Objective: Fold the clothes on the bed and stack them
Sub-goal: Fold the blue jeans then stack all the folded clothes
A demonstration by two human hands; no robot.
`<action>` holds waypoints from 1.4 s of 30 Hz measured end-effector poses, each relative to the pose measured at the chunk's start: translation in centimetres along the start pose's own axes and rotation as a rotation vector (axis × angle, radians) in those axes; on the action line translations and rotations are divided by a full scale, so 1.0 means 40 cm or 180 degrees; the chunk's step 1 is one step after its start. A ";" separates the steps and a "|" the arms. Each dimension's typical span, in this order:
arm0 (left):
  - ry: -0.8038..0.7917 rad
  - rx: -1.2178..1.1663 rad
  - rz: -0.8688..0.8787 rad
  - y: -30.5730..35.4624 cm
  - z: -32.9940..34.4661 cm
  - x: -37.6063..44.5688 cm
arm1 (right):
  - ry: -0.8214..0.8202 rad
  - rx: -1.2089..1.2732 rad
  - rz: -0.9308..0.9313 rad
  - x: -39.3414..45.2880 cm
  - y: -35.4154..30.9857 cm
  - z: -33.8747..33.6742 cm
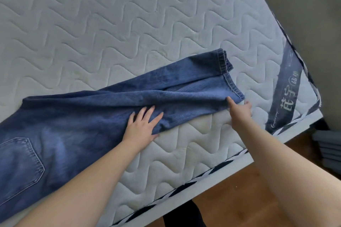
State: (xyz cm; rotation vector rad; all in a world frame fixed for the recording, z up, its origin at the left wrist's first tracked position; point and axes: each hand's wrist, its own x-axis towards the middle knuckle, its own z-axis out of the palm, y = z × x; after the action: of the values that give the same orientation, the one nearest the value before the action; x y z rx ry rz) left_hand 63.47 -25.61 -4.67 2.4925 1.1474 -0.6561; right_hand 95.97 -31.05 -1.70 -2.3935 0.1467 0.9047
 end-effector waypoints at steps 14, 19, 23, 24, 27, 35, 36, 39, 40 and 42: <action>0.0023 -0.4326 -0.1015 -0.031 -0.151 0.014 | -0.1881 0.0991 -0.1564 -0.337 -0.059 0.051; -0.0396 -0.6221 -0.1179 -0.118 -0.219 -0.067 | -0.2469 -0.0276 -0.2765 -0.537 0.038 0.147; -0.0518 -0.6138 -0.0740 -0.165 -0.223 -0.141 | -0.2459 -0.0520 -0.2792 -0.613 0.094 0.217; -0.0363 -0.5958 -0.0770 -0.165 -0.218 -0.151 | -0.2502 -0.0548 -0.2733 -0.620 0.101 0.229; 0.0346 -0.5355 -0.1306 -0.174 -0.187 -0.163 | -0.2885 -0.0652 -0.2487 -0.629 0.113 0.248; 0.1315 -0.4968 -0.2578 -0.373 -0.083 -0.333 | -0.2439 -0.0464 -0.1941 -0.579 0.102 0.293; 0.1373 -0.4781 -0.2797 -0.398 -0.067 -0.369 | -0.2435 -0.0501 -0.1912 -0.576 0.098 0.305; 0.1303 -0.4017 -0.3293 -0.463 -0.006 -0.478 | -0.2347 -0.0441 -0.1754 -0.561 0.082 0.338; 0.1149 -0.3782 -0.3361 -0.478 0.010 -0.505 | -0.2316 -0.0438 -0.1701 -0.556 0.075 0.346; 0.0898 -0.3508 -0.3317 -0.500 0.024 -0.529 | -0.2260 -0.0395 -0.1612 -0.547 0.059 0.356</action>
State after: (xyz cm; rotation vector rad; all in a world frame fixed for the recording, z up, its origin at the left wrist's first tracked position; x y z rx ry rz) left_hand 35.61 -26.79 3.83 0.9814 2.1182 0.1815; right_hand 70.36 -27.31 2.48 -1.9160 -0.7623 1.4476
